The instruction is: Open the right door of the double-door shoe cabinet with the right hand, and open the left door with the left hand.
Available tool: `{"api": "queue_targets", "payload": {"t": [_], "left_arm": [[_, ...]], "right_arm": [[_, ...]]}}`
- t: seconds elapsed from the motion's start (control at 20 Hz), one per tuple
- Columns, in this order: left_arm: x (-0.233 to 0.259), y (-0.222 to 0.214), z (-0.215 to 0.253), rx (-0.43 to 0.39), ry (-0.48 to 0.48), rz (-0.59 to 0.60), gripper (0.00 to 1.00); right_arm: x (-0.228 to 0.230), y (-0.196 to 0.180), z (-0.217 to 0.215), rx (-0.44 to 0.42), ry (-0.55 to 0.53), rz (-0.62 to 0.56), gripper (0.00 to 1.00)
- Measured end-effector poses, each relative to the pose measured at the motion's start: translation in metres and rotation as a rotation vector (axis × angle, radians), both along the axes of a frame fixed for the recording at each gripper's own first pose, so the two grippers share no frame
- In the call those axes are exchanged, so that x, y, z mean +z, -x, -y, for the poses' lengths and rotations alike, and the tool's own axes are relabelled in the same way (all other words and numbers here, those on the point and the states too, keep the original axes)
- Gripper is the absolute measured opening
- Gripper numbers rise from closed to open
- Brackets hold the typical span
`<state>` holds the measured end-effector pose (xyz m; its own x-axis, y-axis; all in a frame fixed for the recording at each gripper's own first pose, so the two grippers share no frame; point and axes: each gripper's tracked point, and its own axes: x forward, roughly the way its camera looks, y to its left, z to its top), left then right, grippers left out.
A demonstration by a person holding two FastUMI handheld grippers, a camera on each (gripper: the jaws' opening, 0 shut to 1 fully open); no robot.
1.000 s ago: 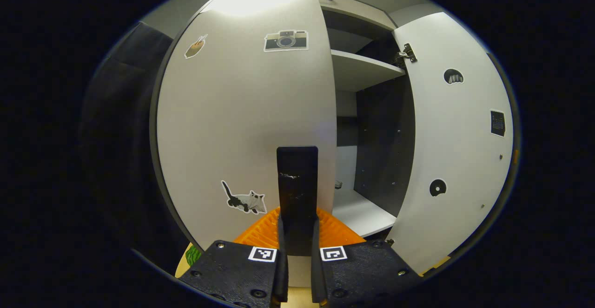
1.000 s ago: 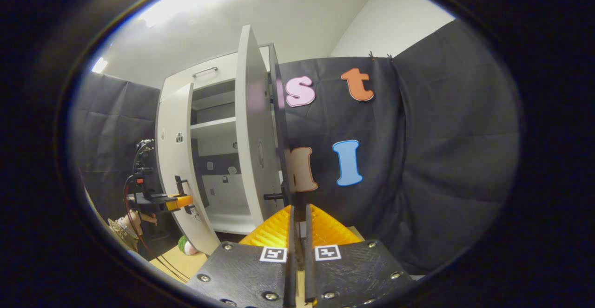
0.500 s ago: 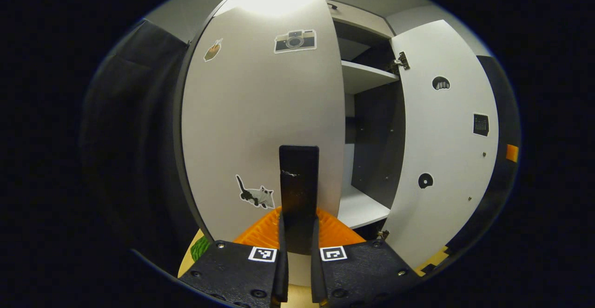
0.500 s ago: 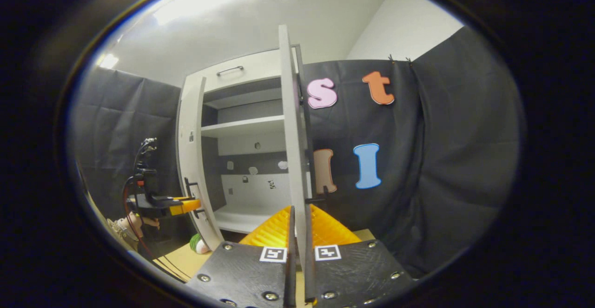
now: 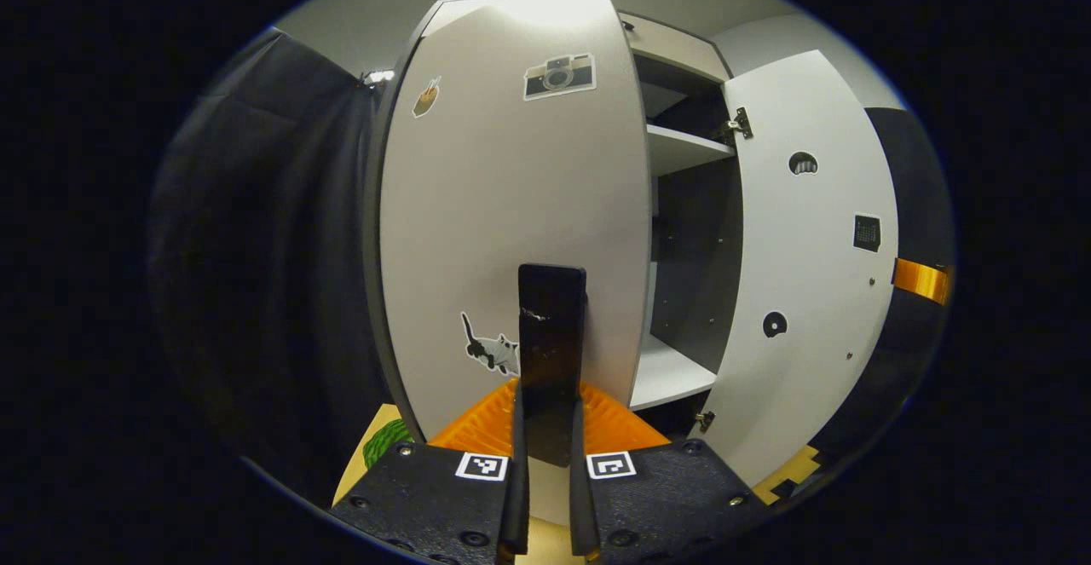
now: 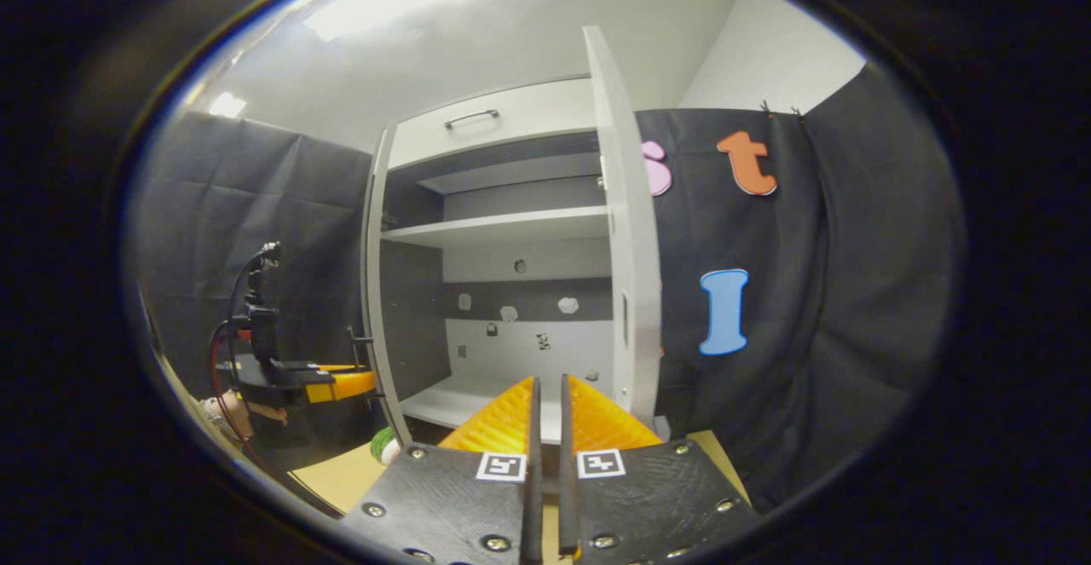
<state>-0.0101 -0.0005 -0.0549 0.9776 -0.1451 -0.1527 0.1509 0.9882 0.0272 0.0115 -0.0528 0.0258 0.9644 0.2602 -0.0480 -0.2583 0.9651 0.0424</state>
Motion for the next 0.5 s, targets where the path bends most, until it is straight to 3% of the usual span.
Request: {"api": "queue_targets", "payload": {"t": [0.5], "left_arm": [[0.004,0.024,-0.03,0.05,0.002,0.001,0.19]], "right_arm": [[-0.019,-0.029,-0.055,0.139,-0.01,-0.04,0.07]]}}
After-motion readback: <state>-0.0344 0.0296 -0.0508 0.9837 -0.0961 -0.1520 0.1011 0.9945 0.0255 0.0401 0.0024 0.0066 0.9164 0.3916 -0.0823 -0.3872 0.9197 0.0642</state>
